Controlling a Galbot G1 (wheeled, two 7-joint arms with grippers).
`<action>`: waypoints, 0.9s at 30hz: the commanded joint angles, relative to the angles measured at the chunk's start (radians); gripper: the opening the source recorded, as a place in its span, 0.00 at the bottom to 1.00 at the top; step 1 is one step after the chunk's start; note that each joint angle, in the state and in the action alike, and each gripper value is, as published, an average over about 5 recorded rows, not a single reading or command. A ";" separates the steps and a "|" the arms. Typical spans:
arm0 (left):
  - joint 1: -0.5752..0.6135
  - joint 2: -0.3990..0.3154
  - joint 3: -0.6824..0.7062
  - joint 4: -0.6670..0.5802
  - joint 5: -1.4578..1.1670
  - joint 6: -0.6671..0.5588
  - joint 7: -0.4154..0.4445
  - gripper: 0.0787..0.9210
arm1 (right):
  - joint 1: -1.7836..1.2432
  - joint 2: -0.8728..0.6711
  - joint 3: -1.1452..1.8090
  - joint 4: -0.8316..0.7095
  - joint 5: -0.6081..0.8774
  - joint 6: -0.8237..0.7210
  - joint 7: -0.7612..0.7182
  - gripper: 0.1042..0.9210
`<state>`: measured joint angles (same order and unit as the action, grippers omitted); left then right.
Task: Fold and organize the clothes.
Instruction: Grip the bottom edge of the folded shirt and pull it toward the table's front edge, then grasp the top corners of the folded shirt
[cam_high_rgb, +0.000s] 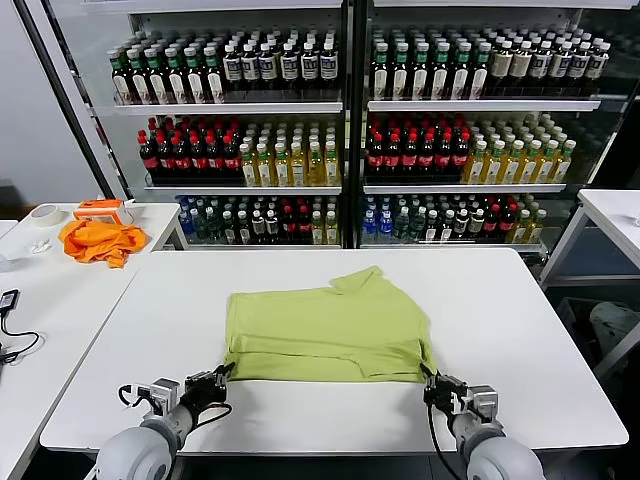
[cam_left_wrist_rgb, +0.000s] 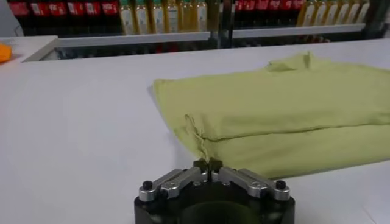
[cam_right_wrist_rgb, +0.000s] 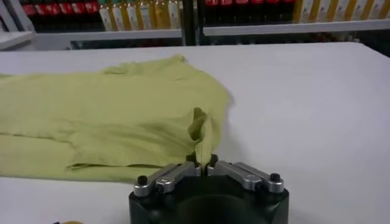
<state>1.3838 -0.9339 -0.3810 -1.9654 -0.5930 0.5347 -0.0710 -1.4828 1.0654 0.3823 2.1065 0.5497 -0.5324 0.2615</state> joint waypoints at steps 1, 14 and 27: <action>0.132 0.045 -0.068 -0.124 0.000 0.003 0.008 0.01 | -0.221 -0.012 0.023 0.205 -0.037 -0.004 0.039 0.03; 0.197 0.075 -0.131 -0.153 0.022 0.024 0.025 0.13 | -0.300 -0.024 0.066 0.334 -0.046 -0.047 0.148 0.22; 0.047 0.091 -0.162 -0.130 -0.066 0.012 0.024 0.58 | 0.101 -0.048 0.053 0.203 0.069 -0.046 0.145 0.69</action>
<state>1.4917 -0.8537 -0.5309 -2.1184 -0.6289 0.5560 -0.0488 -1.6479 1.0293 0.4636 2.4144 0.5652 -0.5732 0.3980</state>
